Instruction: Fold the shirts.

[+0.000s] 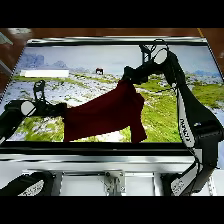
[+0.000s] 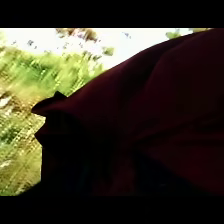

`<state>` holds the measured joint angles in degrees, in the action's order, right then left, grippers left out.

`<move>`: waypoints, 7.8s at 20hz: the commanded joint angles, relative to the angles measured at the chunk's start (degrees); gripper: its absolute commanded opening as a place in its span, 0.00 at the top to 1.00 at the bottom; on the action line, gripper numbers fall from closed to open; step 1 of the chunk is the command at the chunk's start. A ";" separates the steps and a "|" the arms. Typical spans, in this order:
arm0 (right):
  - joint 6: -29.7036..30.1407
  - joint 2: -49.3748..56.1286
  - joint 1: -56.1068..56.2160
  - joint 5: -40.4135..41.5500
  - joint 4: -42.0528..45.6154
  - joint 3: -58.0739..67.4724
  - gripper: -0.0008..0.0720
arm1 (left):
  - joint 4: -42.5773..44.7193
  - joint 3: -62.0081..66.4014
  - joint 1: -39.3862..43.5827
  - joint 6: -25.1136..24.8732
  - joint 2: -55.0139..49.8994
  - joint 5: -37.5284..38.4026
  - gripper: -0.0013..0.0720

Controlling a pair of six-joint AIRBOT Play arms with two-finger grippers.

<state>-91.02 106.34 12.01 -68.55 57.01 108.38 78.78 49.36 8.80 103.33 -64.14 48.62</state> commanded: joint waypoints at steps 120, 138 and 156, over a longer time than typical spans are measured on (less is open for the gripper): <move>3.26 -5.51 -27.15 -30.69 4.20 -13.14 0.34 | -18.25 -5.25 -32.22 -28.55 -10.80 14.08 0.07; 4.74 -5.51 -24.55 -29.42 16.37 -16.70 0.34 | -31.34 -6.14 -20.70 -30.93 -18.29 0.59 0.93; 4.70 -5.92 -21.84 3.13 0.57 -36.35 0.90 | -31.23 -3.82 -20.68 -32.79 -8.35 3.02 0.93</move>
<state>-85.01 100.79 -10.37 -67.40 58.39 72.20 47.55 45.04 -11.88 70.89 -72.88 51.79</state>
